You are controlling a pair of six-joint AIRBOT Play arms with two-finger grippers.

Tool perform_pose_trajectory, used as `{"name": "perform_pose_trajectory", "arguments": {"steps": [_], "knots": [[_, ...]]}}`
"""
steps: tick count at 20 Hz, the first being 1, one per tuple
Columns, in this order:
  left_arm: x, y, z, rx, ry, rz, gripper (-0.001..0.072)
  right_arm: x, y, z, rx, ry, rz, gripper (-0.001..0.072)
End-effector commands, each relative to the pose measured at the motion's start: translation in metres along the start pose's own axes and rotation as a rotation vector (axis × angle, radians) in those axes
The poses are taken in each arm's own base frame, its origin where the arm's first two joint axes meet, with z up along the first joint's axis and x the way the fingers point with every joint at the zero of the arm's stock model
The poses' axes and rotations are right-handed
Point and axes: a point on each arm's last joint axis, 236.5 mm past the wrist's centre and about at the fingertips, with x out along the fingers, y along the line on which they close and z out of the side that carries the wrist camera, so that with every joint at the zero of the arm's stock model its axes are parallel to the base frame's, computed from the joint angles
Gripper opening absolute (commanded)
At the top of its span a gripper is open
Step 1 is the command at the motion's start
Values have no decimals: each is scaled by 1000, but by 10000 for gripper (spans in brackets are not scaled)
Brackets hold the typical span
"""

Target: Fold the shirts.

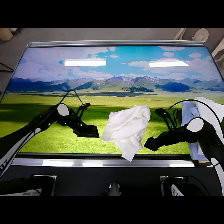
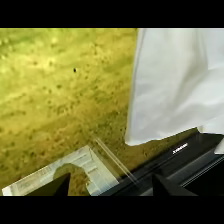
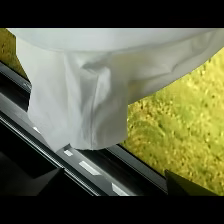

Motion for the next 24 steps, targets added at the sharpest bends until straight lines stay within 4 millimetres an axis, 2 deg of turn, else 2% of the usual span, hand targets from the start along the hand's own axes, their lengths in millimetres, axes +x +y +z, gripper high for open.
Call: {"name": "perform_pose_trajectory", "arguments": {"steps": [1, 5, 9, 11, 12, 13, 18, 21, 22, 23, 24], "knots": [[33, -21, 0, -34, -21, -63, 614, 9, -5, 6, 13, -45, -8, 697], [52, -28, -1, -38, -13, -70, 608, 19, -2, 9, 34, -35, 45, 698], [50, -38, 26, -120, -119, -120, 562, 28, -1, 13, 50, -35, 83, 698], [50, -38, 29, -136, -132, -124, 172, 32, -2, 11, 43, -21, 93, 698], [49, -39, 29, -134, -131, -125, 70, 34, -3, 11, 48, -16, 95, 698], [48, -40, 28, -112, -130, -126, 34, 35, -4, 11, 51, -13, 95, 697], [31, -53, 37, -12, -177, -134, 26, 44, 1, 19, 64, -31, 153, 680], [14, -69, 48, 59, -226, -149, 26, 61, 18, 11, 32, 36, 204, 646], [7, -74, 51, 72, -243, -157, 26, 71, 27, 8, -9, 64, 202, 508], [0, -81, 55, 100, -262, -162, 26, 79, 31, 10, -44, 64, 183, 233], [-13, -91, 60, 172, -298, -168, 25, 80, 38, 13, -70, 66, 184, 26]]}}
